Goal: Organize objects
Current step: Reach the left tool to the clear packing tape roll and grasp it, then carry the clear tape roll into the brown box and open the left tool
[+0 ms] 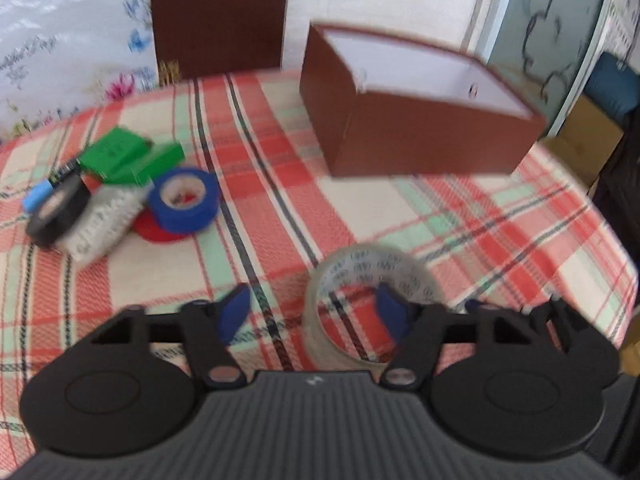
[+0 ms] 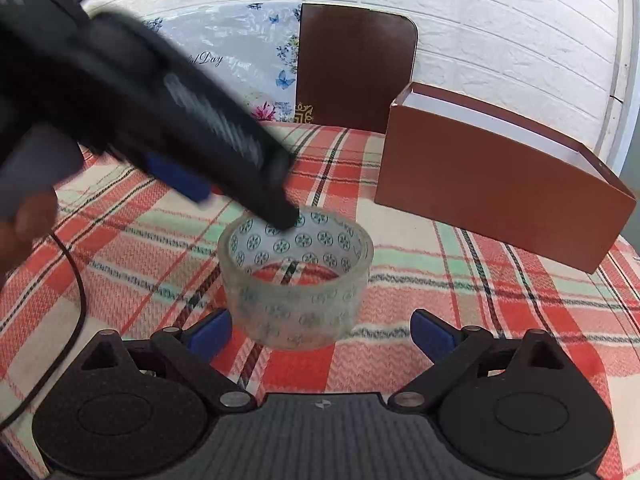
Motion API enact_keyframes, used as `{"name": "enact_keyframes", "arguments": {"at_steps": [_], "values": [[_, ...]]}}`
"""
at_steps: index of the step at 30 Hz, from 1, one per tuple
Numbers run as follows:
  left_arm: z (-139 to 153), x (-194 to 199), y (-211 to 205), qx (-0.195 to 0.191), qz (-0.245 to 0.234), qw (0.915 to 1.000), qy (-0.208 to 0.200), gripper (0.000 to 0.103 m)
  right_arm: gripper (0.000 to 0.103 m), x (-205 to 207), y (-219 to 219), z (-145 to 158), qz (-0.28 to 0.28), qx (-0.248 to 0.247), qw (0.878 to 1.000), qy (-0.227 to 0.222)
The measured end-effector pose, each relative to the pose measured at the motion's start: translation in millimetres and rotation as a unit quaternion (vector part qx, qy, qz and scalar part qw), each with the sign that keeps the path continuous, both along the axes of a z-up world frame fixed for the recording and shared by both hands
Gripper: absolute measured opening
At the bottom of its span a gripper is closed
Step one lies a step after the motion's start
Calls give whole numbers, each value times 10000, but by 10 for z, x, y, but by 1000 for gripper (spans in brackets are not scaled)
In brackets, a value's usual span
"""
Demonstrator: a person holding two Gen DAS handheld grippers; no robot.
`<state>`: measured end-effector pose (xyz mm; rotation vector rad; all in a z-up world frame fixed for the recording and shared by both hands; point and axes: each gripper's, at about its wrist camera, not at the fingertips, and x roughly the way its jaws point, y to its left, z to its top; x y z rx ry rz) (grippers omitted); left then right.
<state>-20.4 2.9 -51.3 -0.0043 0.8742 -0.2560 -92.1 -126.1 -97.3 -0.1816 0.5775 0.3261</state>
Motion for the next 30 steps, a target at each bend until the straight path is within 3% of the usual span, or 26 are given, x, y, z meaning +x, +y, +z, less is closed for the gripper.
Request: {"name": "enact_keyframes", "arguments": {"at_steps": [2,3,6,10,13,16,19,20,23,25,27,30], "values": [[-215,104,-21,18,-21,9987,510,26,86,95,27,-28,245,128,9995,173],[-262,80,-28,48,57,9986,522,25,81,129,44,-55,420,269,9983,300],[-115,28,-111,498,-29,9986,172,25,80,76,83,-26,404,238,9989,-67],[473,138,-345,486,-350,9962,-636,25,80,122,-120,225,-2,420,9946,-947],[876,358,-733,481,-706,9878,-1301,25,80,380,-390,440,-485,512,9860,-1510],[1045,665,-1181,501,-980,9796,-1681,25,80,731,-719,591,-918,614,9780,-1771],[1065,972,-1559,407,-1071,9778,-1753,26,80,1056,-987,654,-1260,571,9716,-1920],[1050,1075,-1671,356,-1108,9777,-1750,31,80,1175,-1053,652,-1360,517,9696,-1967],[843,1387,-1969,485,-1004,9795,-1676,73,84,1560,-1191,536,-1731,186,9652,-1951],[659,1510,-2017,710,-777,9820,-1568,72,89,1647,-1283,437,-2002,213,9593,-1981],[521,1486,-1923,578,-801,9842,-1467,75,92,1569,-1408,362,-2075,700,9527,-2108],[518,1343,-1851,493,-694,9820,-1689,78,93,1471,-1358,306,-1951,698,9480,-2414]]}}
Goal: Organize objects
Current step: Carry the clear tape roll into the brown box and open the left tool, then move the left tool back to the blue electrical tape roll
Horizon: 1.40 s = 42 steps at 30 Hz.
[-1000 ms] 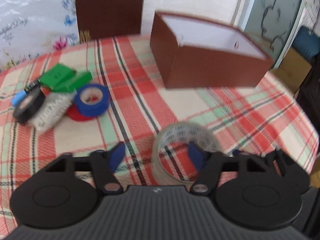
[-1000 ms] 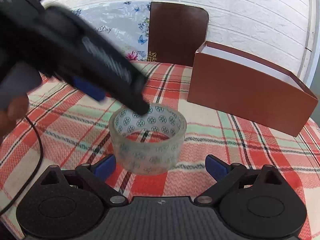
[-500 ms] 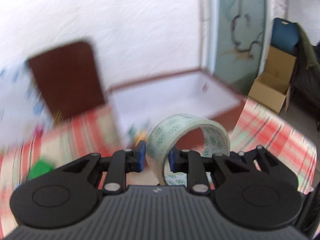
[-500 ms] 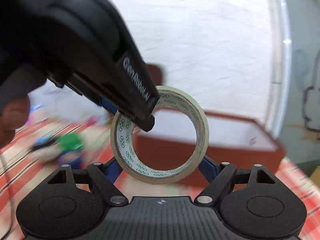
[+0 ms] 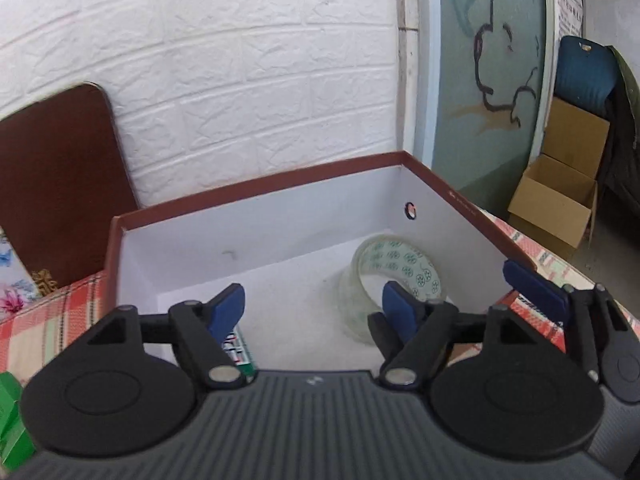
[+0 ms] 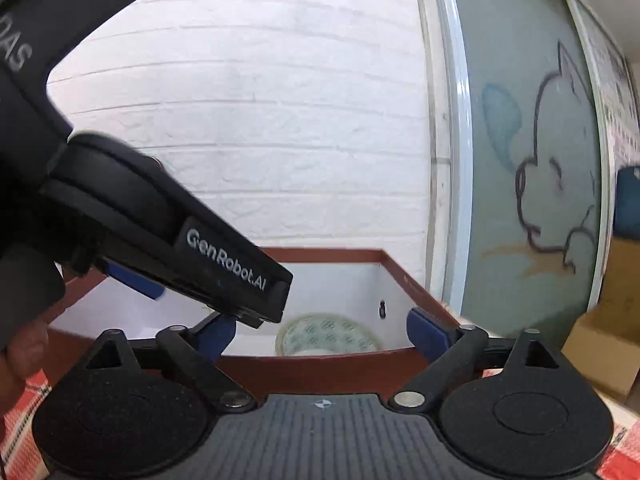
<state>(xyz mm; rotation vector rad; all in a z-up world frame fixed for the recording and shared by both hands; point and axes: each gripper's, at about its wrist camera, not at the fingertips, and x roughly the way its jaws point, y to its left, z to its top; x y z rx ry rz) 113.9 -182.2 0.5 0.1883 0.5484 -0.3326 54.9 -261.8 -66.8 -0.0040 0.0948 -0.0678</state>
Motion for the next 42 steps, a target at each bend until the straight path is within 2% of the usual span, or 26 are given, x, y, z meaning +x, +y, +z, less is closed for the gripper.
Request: {"name": "enact_keyframes", "arguments": {"at_steps": [4,7,11,14,15,16,17,23,30,33,35,37,38,39,40,41,42], "values": [[134,-201,163,-45,116,9998,-156,78,93,-131,102,25,171,-125,9996,-181],[218,-391,343,-106,226,9997,-78,79,93,-415,148,77,390,37,9991,-176],[133,-638,624,100,565,9983,55,79,92,-676,257,-48,858,606,9929,555],[-66,-724,845,412,936,9941,354,79,73,-793,394,-258,1230,1222,9734,1498],[-136,-742,929,499,1085,9916,494,79,60,-799,432,-299,1289,1354,9655,1813],[-202,-766,1022,540,1220,9891,619,79,54,-785,451,-315,1366,1434,9594,2009],[-256,-791,1118,553,1337,9869,712,79,52,-870,524,-324,1421,1470,9559,2106],[-439,-1005,1700,517,1903,9758,942,79,47,-869,781,-366,1551,1207,9497,2437],[-606,-1170,2367,267,2438,9637,1056,80,50,-989,1408,-378,2091,276,9443,2525],[-725,-1276,2771,76,2807,9546,996,86,49,-1017,1604,-350,2338,30,9381,2554],[-852,-1330,3070,-33,3097,9456,994,86,49,-964,1725,-332,2451,-45,9355,2544],[-1008,-1419,3354,-99,3370,9375,860,97,49,-904,1834,-292,2561,-51,9348,2461],[-1072,-1499,3473,-189,3430,9371,622,103,49,-870,1905,-262,2608,-83,9350,2401],[-1127,-1576,3574,-364,3447,9369,443,103,49,-837,1995,-230,2635,-162,9365,2307],[-1120,-1638,3660,-706,3423,9363,336,103,49,-802,2066,-205,2653,-255,9383,2202],[-1102,-1657,3697,-851,3408,9359,269,103,50,-752,2158,-174,2652,-347,9408,2081],[-1117,-1637,3692,-827,3402,9363,292,103,56,-691,2238,-158,2645,-448,9430,1969]]}}
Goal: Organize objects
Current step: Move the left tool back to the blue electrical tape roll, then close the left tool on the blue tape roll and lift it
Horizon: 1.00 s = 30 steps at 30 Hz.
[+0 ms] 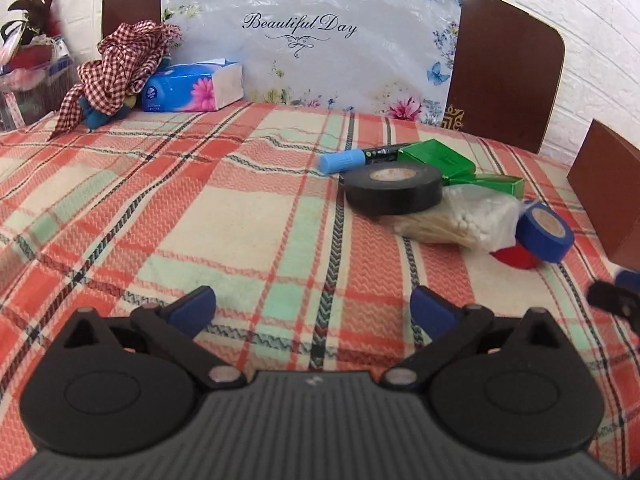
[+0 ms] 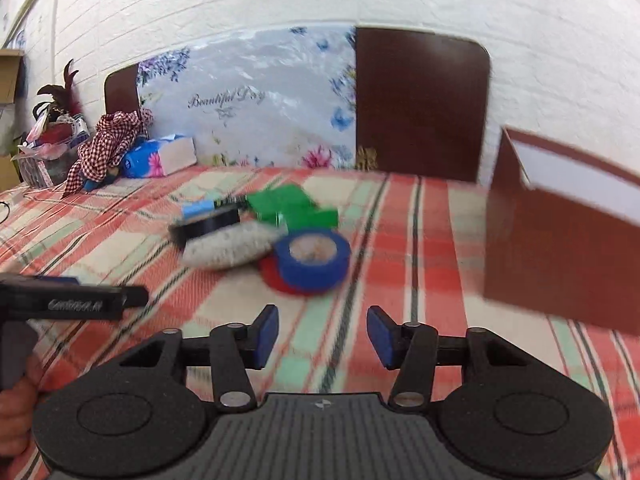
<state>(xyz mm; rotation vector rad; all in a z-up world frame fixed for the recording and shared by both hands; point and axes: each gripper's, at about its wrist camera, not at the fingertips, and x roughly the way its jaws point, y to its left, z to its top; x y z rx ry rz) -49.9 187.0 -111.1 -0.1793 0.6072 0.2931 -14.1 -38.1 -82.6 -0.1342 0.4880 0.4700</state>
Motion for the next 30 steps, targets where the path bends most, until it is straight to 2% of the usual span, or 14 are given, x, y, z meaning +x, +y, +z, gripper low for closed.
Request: {"name": "enact_keyframes", "arguments": {"at_steps": [1,2,5,6,8,12,15,16,17,19,21,23,28,30], "values": [[-2,20,-39,95,-13,10000,24,103,65,66,84,10,6,-95,9999,-110],[-3,27,-70,139,-109,9998,21,103,66,138,180,12,4,-224,9995,-204],[-11,49,-82,122,-239,9996,2,103,62,380,399,-8,38,-655,9974,-290],[-9,37,-75,92,-243,9997,-20,103,55,456,417,-18,137,-657,9976,-174],[-12,26,-70,62,-249,9997,-43,103,55,487,375,-19,232,-569,9981,-30],[-13,25,-79,75,-252,9996,-39,103,55,164,146,-26,311,-443,9982,263],[-16,34,-97,135,-275,9995,-1,103,54,-257,-176,-137,103,-597,9976,344],[-16,43,-108,183,-303,9994,36,103,44,-406,-307,-159,18,-633,9975,304],[-11,55,-140,257,-333,9991,94,103,47,-517,-425,-165,-69,-678,9972,306],[21,82,-222,391,-414,9981,256,101,70,-693,-646,-142,-307,-624,9973,243],[124,101,-326,76,-699,9969,343,91,69,-789,-791,-139,-487,-573,9968,270],[290,135,-519,-399,-1276,9905,326,83,66,-794,-852,-171,-508,-541,9966,363],[562,284,-1121,-659,-2316,9699,363,66,65,-677,-697,-138,-36,-599,9980,199],[502,369,-1287,-659,-2470,9646,648,51,64,-637,-605,-142,174,-725,9972,71]]}}
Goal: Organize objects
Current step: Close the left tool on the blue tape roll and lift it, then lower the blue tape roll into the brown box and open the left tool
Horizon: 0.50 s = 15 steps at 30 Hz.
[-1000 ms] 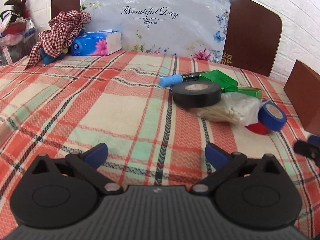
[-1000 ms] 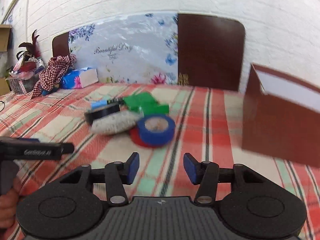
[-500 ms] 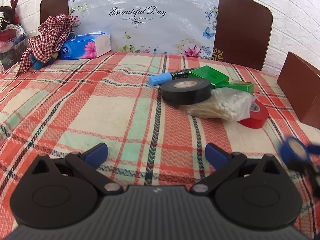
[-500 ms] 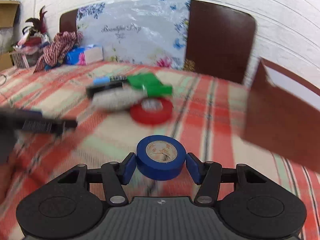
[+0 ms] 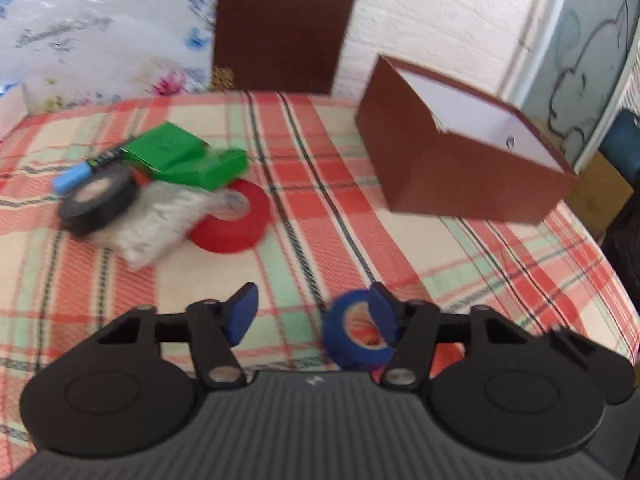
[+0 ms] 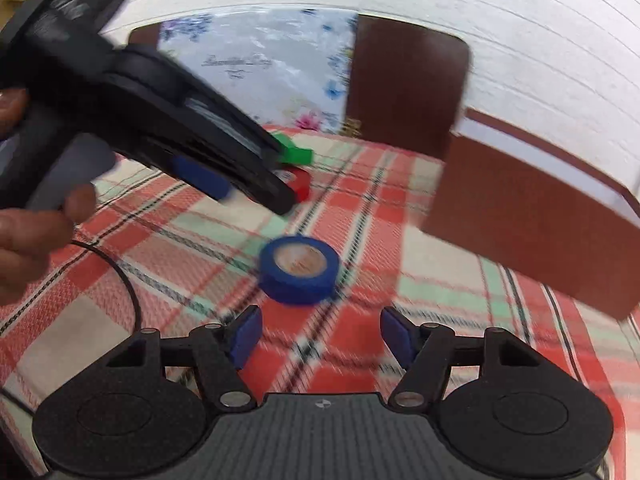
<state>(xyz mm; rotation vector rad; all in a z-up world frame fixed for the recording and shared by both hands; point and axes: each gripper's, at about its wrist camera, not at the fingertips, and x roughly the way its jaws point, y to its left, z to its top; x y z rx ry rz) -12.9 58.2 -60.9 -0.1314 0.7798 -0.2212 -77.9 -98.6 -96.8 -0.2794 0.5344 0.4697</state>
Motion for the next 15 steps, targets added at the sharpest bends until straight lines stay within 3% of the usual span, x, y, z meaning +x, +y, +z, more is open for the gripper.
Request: {"name": "enact_keyframes", "arguments": {"at_steps": [3,8,11,15], "values": [[-173,71,-125,-7,-159,9986,505,30,63,154,98,-26,96,27,9999,114],[-277,64,-193,72,-166,9982,565,20,57,396,72,-116,206,540,9969,525],[-129,91,-269,136,-139,9985,514,20,57,316,43,-73,103,680,9973,257],[290,106,-529,194,-438,9988,-88,20,57,179,-130,149,-306,855,9933,-717]]}}
